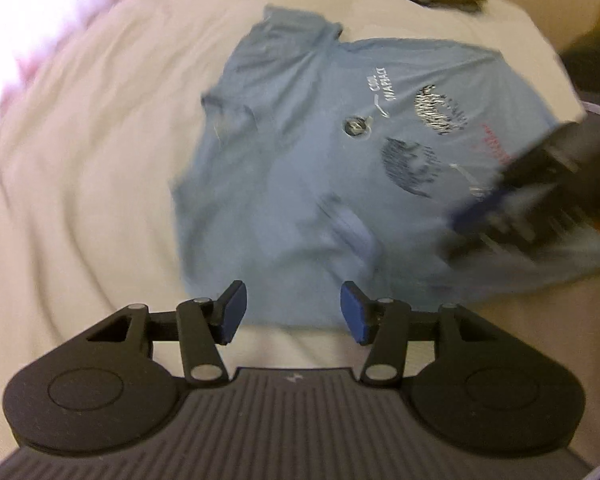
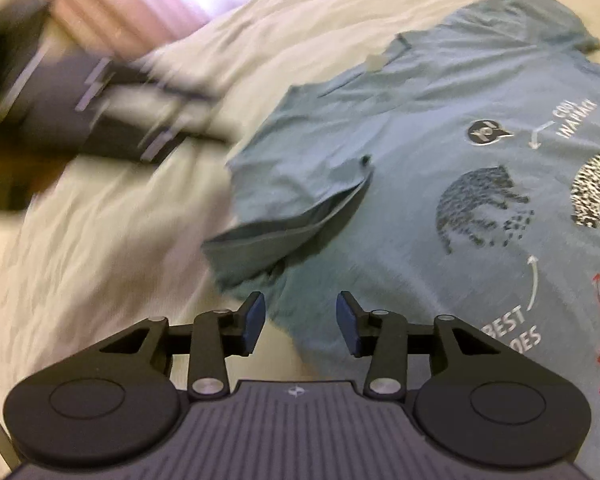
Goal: Fold clothes
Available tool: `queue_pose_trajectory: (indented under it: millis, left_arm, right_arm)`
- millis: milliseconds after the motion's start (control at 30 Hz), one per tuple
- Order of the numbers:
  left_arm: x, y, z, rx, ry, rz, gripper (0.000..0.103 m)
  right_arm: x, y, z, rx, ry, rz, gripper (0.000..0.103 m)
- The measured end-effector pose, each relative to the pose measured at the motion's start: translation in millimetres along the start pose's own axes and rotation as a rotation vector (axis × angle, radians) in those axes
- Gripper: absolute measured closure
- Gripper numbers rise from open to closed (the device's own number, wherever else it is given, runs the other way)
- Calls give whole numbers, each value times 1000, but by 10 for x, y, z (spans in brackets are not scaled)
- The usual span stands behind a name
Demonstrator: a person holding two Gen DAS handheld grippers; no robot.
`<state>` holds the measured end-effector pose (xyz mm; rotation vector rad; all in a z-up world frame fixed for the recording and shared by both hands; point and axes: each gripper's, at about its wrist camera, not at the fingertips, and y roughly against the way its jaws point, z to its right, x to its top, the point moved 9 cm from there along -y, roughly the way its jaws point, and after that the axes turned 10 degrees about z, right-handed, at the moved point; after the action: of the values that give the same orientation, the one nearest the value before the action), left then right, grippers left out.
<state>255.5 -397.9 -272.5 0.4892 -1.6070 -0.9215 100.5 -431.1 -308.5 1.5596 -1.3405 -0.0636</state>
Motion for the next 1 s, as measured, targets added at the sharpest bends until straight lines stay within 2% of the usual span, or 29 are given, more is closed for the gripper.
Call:
queue_pose_trajectory:
  millis: [133,300,333,433,533,600,633,700,800,867,1000]
  left_arm:
    - [-279,-34,302,22,175,7,57]
    - [-416,-142,368,123,395,43,71]
    - [-425,-160,363,143,433,54,78]
    - [-448,-207,352,214,483,42,94]
    - [-454,-159,392,266,525,58,98]
    - [-398,-111,495,300,498,66,98]
    - [-338,-100,581,310,460,72,99]
    - [-216,-79,755,329,383,83,99]
    - [-52,-278,1091,306,241,73,102]
    - [20,-467,1265,279,185,67,102]
    - [-15,-716,1466,211,177,18,102]
  right_arm:
    - [218,-115,234,3,-80,12,56]
    - [558,-500,437,54,-78,-42,50]
    - [614,-585,466,63,-79,-59,50]
    - [743,-814,515,118,-119,-112,50]
    - [774,-1031,534,141,-137,-178,50]
    - [777,-1132,536,145,-131,-204,54]
    - [783,-1160,521,153,-129,-214,71]
    - [821,-1193,485,150,-96,-232,96]
    - [980,-1193,406,170,-25,-217,98]
    - [1099,-1199,354,185,36,-203,98]
    - [1206,-1287,341,164,173,-188,98]
